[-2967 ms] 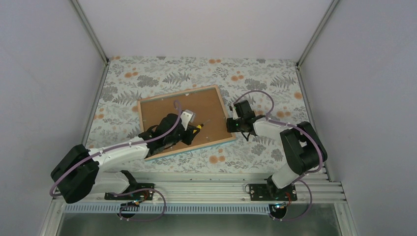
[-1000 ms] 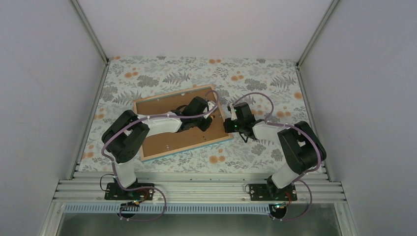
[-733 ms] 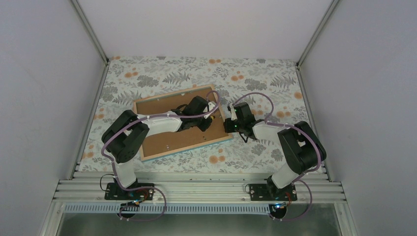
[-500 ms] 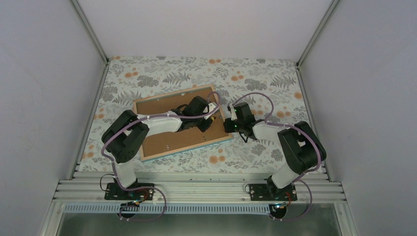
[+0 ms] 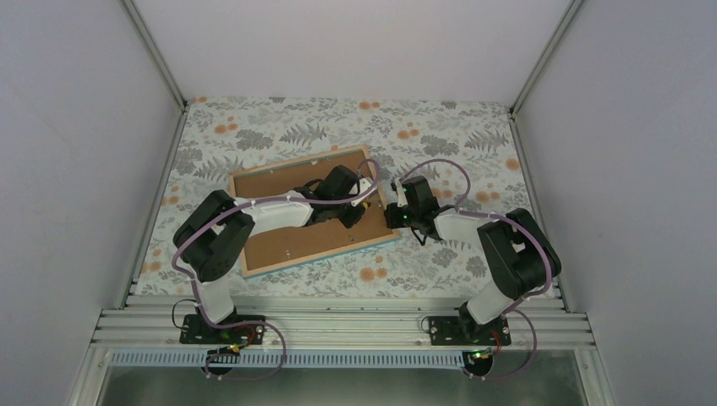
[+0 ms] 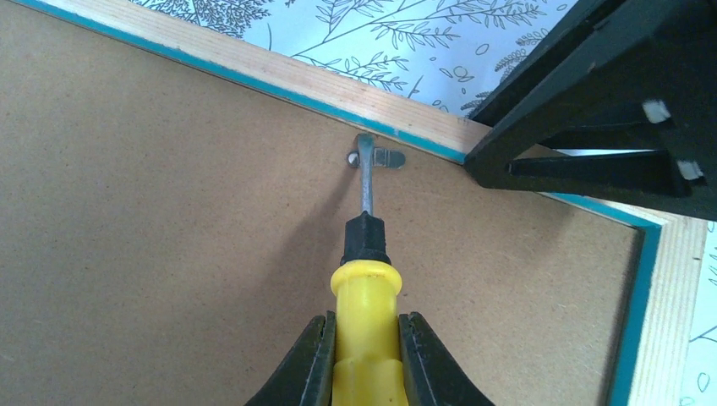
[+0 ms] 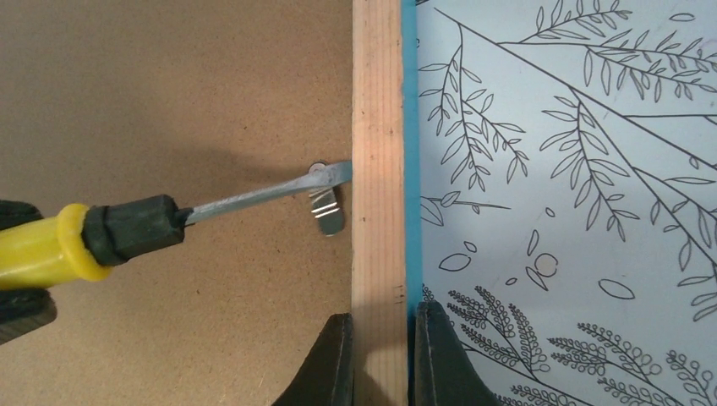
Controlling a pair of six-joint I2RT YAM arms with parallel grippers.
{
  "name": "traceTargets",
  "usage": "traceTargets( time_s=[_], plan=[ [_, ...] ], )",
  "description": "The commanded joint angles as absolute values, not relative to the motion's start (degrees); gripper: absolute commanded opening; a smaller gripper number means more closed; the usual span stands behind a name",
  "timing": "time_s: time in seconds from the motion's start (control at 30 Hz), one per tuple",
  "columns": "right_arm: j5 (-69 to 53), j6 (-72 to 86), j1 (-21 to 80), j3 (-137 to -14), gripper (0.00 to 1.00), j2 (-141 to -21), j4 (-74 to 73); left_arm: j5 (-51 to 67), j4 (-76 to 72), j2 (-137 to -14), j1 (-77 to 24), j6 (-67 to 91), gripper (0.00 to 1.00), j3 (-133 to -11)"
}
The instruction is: Take the photo out of the frame
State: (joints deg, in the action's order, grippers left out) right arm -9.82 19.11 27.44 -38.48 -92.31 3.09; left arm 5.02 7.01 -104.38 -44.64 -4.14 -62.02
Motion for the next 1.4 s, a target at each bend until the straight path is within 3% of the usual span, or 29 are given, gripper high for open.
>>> traceTargets(
  time_s=[0.0,0.63,0.93,1.37],
  plan=[
    [-13.04,18.55,28.55,-37.45,0.04,-93.67,3.65,5.68,12.62,-102.97,-45.26,-5.67,0.02,-61.06],
    [-11.44,18.98,28.56,-37.37,0.04,-93.41,3.32,2.51,12.88,-99.41,-44.74,-3.42,0.02,-58.9],
    [-9.92,20.26,28.18,-37.25,0.04,-92.83,2.99,3.39,8.87,-92.82,-44.67,1.3,0.02,-56.13],
    [-7.59,25.75,24.73,-35.43,0.04,-89.75,2.54,-6.23,5.18,-77.47,-43.36,14.53,0.03,-44.36]
  ],
)
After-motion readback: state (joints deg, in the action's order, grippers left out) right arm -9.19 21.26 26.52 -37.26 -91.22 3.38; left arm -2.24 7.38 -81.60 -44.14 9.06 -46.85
